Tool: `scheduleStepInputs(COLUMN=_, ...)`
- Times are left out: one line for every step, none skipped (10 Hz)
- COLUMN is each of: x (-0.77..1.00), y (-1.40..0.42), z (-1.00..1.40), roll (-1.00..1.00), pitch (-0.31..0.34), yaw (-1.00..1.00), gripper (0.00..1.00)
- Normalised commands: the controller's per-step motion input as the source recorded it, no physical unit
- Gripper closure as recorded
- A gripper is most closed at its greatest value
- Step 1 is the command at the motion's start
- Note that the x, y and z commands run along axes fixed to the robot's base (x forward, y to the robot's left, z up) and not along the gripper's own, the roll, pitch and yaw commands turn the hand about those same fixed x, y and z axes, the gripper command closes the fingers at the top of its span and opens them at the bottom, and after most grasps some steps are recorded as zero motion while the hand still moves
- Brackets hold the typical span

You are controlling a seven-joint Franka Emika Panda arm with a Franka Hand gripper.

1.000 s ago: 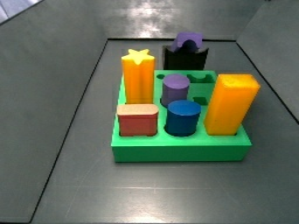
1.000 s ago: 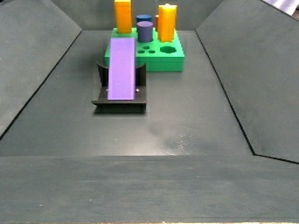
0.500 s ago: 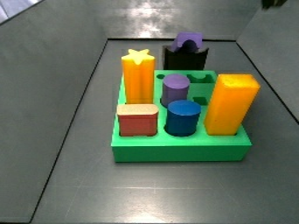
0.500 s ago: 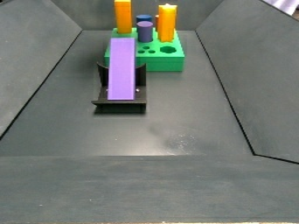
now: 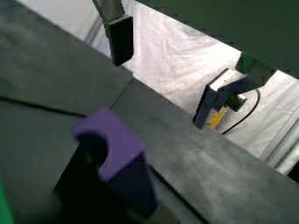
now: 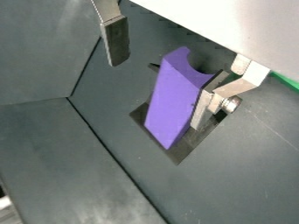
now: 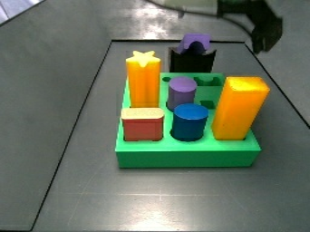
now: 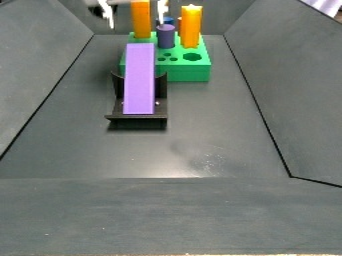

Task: Pick up the arch object. Move up. Place the arch object on the fixture. Regrasp the arch object. Rotate the arch object. Move to above the board. Insert the arch object.
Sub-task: Regrasp the arch object.

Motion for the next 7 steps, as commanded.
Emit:
scheduleStepInputs(x=0.11, y=0.03, z=-1.0, roll=0.08, pitch=-0.121, yaw=0.08, gripper=0.0)
scheduleStepInputs(x=0.13, y=0.02, z=-0.96, roll=0.08, pitch=-0.108, yaw=0.03, gripper=0.0)
scheduleStepInputs(x=0.12, y=0.01, z=-0.84, roll=0.08, pitch=-0.098, yaw=0.01, gripper=0.0)
scheduleStepInputs(x=0.1, y=0.0, z=-0.61, roll=0.08, pitch=-0.068, yaw=-0.02, gripper=0.0)
scheduleStepInputs(x=0.1, y=0.0, z=-0.45, roll=0.08, pitch=-0.045, yaw=-0.03, gripper=0.0)
scheduleStepInputs(x=0.09, y=0.0, z=-0.29, roll=0.08, pitch=-0.024, yaw=-0.03, gripper=0.0)
scheduleStepInputs(x=0.0, y=0.0, z=0.0, roll=0.0, pitch=0.0, yaw=0.0, gripper=1.0)
